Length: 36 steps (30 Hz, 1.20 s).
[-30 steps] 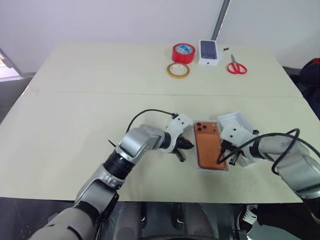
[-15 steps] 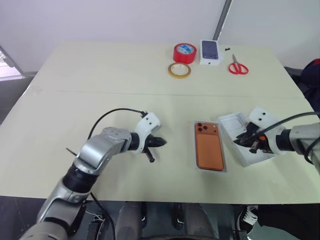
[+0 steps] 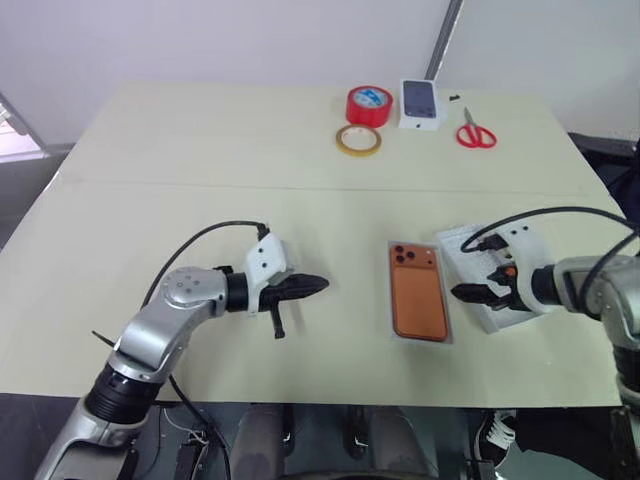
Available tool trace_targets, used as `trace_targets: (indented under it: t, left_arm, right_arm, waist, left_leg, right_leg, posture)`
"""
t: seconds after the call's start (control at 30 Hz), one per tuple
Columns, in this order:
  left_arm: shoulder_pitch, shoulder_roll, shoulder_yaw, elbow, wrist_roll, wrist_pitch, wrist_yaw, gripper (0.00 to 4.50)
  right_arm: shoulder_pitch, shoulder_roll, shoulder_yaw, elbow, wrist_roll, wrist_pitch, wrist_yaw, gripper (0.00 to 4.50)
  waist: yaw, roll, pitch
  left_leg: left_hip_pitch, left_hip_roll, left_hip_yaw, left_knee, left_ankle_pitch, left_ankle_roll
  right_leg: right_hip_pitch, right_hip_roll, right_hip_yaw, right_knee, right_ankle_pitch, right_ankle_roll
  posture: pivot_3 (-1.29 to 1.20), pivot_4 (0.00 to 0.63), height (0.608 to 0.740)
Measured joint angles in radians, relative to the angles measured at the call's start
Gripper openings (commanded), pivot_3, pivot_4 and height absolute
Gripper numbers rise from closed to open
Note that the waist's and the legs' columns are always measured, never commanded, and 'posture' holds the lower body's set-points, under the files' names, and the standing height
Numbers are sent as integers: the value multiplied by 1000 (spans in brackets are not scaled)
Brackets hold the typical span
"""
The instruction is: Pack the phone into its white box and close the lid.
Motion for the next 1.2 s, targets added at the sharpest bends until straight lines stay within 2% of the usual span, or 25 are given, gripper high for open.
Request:
trace_targets:
  t: [0.1, 0.23, 0.27, 0.33, 0.53, 0.67, 0.73, 0.8, 0.83, 0.9, 0.93, 1.0, 1.07, 1.1, 1.17, 1.2]
  left_arm:
    - [4, 0, 0, -6, 0, -12, -4, 0]
    - [22, -1, -1, -9, 1, -20, -1, 0]
    - [23, -1, -2, -9, 1, -20, 0, 0]
    - [23, -3, -2, -9, 1, -21, 3, 0]
    - [32, -13, 0, -9, 1, -22, 19, 0]
    - [40, -17, 16, 2, 1, -26, 33, 0]
    - [40, -18, 41, 37, 2, -32, 49, 0]
    - [36, -23, 65, 86, 7, -50, 68, 0]
    - [27, -31, 73, 112, 12, -57, 77, 0]
    - [17, -38, 89, 147, 18, -67, 94, 0]
    - [11, -44, 100, 170, 20, -70, 101, 0]
    - [-4, -46, 113, 195, 23, -75, 108, 0]
    - [-20, -50, 116, 200, 23, -90, 108, 0]
    - [-27, -54, 116, 201, 23, -92, 108, 0]
    - [-30, -52, 121, 203, 23, -96, 106, 0]
    - [-30, -52, 122, 203, 24, -96, 107, 0]
  right_arm:
    - [-5, 17, 4, 13, 1, 0, -46, 3518]
    - [-23, 45, 2, 31, 3, 0, -90, 1371]
    - [-27, 54, 0, 34, 6, 0, -95, 1013]
    - [-31, 66, -6, 37, 16, 0, -107, 16]
    - [-40, 69, -81, 66, 102, 0, -160, 16]
    - [-160, 69, -214, 150, 233, 0, -234, 16]
    - [-267, 70, -290, 219, 424, 0, -310, 16]
    - [-342, 78, -338, 274, 719, 0, -439, 16]
    - [-329, 69, -326, 294, 938, -45, -560, 16]
    - [-268, 76, -251, 286, 1277, -167, -766, 16]
    - [-215, 116, -202, 251, 1431, -261, -892, 16]
    - [-148, 265, -158, 161, 1537, -399, -1065, 16]
    - [-72, 507, -117, 19, 1568, -582, -1289, 16]
    - [-56, 559, -83, -16, 1577, -625, -1348, 16]
    - [11, 709, -33, -150, 1581, -790, -1560, 16]
    - [49, 746, 11, -206, 1587, -847, -1637, 16]
  waist:
    - [0, 0, 0]
    - [-2, 1, -1]
    - [-2, 1, -1]
    - [-1, 1, -1]
    - [0, 1, -1]
    - [-5, 3, -1]
    - [-8, 4, 0]
    - [-8, 3, -1]
    - [-7, 3, -1]
    - [-1, 2, -1]
    - [-1, 2, -1]
    - [-2, 3, -1]
    - [-4, 3, -1]
    - [-4, 5, 0]
    - [-2, 4, -1]
    - [0, 4, -1]
  left_leg:
    - [0, 0, 0, 0, 0, 0]
    - [1, 1, 0, 0, 0, 0]
    - [1, 1, 0, 0, 0, 0]
    - [1, 1, 0, 0, 0, 0]
    - [1, 0, 0, 0, 0, 0]
    - [1, 1, 1, 0, 0, 0]
    - [1, 1, 0, 0, 0, 0]
    - [2, 2, 0, -1, 0, 0]
    - [2, 3, 0, -1, 0, 0]
    - [3, 4, 0, -2, 0, 0]
    - [3, 4, 0, -2, 0, 0]
    - [3, 4, 0, -1, 0, 0]
    - [3, 5, 0, -1, 0, 0]
    - [2, 5, 0, -1, 0, 0]
    - [1, 5, 0, -1, 1, -1]
    - [1, 4, 0, -1, 1, -1]
  right_leg:
    - [0, 1, 0, 1, 0, 0]
    - [0, 1, 0, 1, 0, 0]
    - [0, 2, 0, 1, 0, 0]
    - [1, 2, 0, 1, 0, 0]
    - [1, 1, 0, 1, 0, 1]
    - [0, 2, 0, 2, 0, 1]
    - [-1, 3, 1, 3, 1, 2]
    - [0, 6, 0, 2, 2, 3]
    - [1, 7, 0, 2, 2, 4]
    - [2, 8, 0, 2, 2, 4]
    - [2, 8, 0, 2, 2, 4]
    - [1, 8, 1, 3, 3, 5]
    - [1, 8, 1, 4, 3, 6]
    - [-1, 8, 2, 6, 3, 6]
    - [-2, 7, 2, 8, 2, 7]
    - [-2, 5, 2, 8, 2, 7]
  posture:
    - [0, 150, 740]
    - [0, 150, 740]
    - [0, 150, 740]
    - [0, 150, 740]
    - [0, 150, 740]
    - [0, 150, 740]
    - [0, 150, 740]
    - [0, 150, 740]
    - [0, 150, 740]
    - [0, 150, 740]
    - [0, 150, 740]
    - [0, 150, 740]
    - [0, 150, 740]
    - [0, 150, 740]
    - [0, 150, 740]
    - [0, 150, 740]
